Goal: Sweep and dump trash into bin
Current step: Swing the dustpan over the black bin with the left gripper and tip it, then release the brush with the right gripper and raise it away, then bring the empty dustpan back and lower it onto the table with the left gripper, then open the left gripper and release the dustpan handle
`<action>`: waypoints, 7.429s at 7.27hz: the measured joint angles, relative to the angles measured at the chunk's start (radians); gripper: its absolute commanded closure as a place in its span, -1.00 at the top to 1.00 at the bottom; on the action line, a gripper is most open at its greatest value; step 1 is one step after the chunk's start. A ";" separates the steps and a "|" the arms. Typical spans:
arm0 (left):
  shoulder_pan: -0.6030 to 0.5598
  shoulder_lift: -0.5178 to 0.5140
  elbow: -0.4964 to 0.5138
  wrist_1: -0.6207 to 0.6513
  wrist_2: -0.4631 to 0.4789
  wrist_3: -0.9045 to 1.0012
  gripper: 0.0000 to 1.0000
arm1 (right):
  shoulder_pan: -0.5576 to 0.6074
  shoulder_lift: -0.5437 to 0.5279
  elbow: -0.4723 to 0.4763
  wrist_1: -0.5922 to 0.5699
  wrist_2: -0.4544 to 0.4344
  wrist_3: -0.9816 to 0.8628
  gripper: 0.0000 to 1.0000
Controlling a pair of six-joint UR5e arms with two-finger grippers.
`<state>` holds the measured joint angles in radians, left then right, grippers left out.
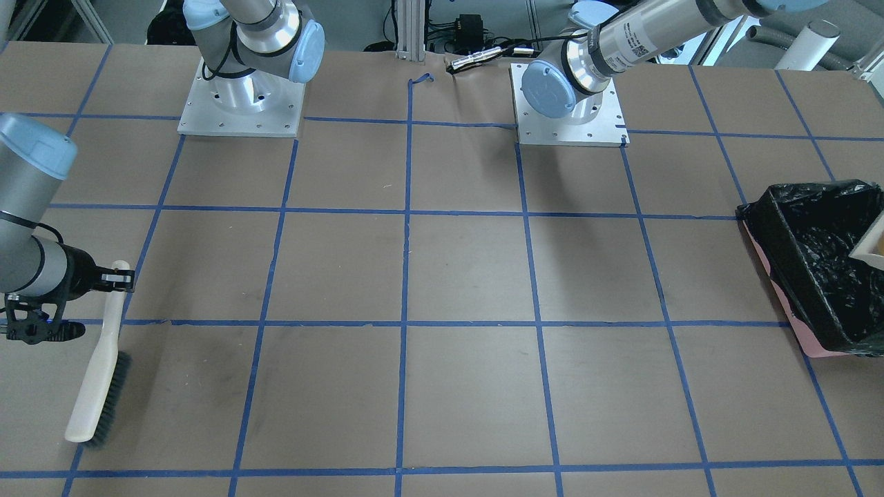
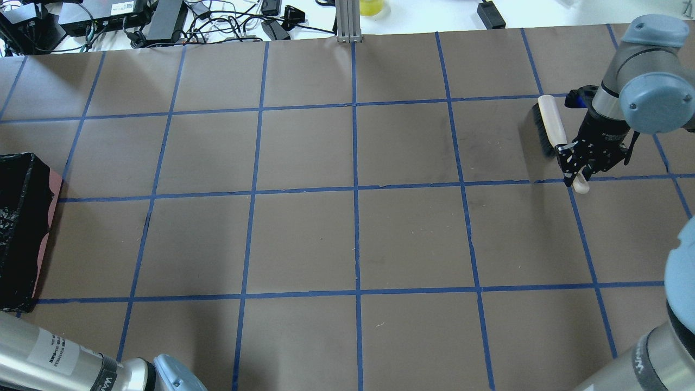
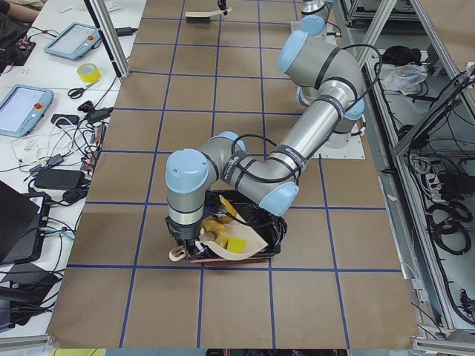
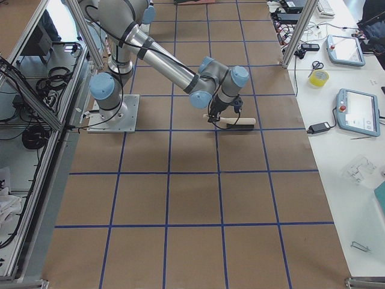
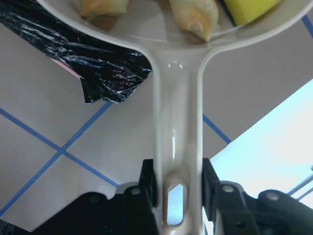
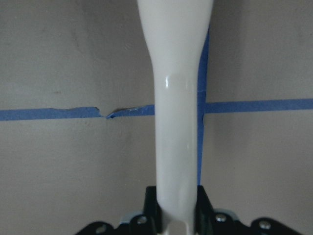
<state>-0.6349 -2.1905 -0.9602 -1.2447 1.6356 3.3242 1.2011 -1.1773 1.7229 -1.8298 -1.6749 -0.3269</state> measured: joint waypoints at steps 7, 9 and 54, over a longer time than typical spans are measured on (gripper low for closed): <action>-0.008 0.170 -0.358 0.370 -0.004 0.015 -1.00 | 0.002 -0.049 -0.026 0.015 -0.031 0.004 0.88; -0.003 0.230 -0.492 0.497 -0.011 0.052 -1.00 | 0.006 -0.158 -0.070 0.105 -0.006 0.009 0.99; -0.913 0.333 -0.382 -0.331 -0.070 -2.077 0.53 | 0.396 -0.470 -0.131 0.068 0.053 0.319 1.00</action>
<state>-1.5481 -1.8576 -1.3419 -1.5753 1.5659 1.2474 1.5969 -1.6478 1.5922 -1.7621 -1.6214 -0.0077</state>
